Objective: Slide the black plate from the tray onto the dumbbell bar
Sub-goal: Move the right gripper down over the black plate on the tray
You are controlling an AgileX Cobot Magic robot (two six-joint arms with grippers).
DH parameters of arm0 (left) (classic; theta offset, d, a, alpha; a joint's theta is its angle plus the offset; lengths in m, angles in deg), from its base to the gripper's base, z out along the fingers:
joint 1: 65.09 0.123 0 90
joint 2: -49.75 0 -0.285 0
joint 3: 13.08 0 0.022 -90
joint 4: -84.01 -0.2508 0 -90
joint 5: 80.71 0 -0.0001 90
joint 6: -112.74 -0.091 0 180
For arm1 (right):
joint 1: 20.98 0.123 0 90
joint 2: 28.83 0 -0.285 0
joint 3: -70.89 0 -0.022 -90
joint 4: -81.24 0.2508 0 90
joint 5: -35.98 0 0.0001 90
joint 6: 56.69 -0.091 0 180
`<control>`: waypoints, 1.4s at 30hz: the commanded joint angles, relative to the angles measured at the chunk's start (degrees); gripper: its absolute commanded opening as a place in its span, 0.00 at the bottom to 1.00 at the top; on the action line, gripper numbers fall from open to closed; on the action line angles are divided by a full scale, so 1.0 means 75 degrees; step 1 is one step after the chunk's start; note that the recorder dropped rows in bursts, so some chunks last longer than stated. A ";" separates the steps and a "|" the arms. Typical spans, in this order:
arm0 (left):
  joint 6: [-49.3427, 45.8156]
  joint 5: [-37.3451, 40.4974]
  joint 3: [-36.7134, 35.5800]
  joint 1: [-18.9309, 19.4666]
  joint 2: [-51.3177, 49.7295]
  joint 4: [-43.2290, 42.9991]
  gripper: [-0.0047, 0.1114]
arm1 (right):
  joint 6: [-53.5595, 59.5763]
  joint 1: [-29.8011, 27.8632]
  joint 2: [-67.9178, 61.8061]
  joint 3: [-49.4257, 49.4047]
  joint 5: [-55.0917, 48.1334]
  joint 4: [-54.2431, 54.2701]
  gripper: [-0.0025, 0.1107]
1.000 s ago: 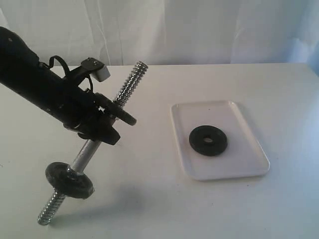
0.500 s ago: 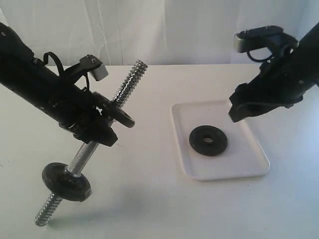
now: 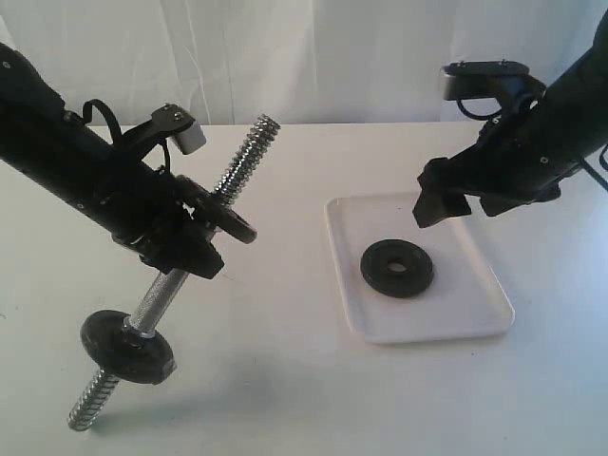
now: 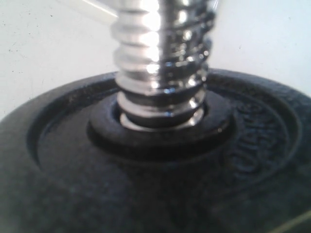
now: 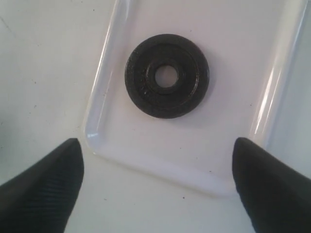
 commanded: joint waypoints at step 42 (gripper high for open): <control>0.0101 0.0268 0.0193 -0.0012 0.0467 0.1198 0.04 | 0.1821 0.0249 -0.1337 0.0886 -0.0515 0.0552 0.95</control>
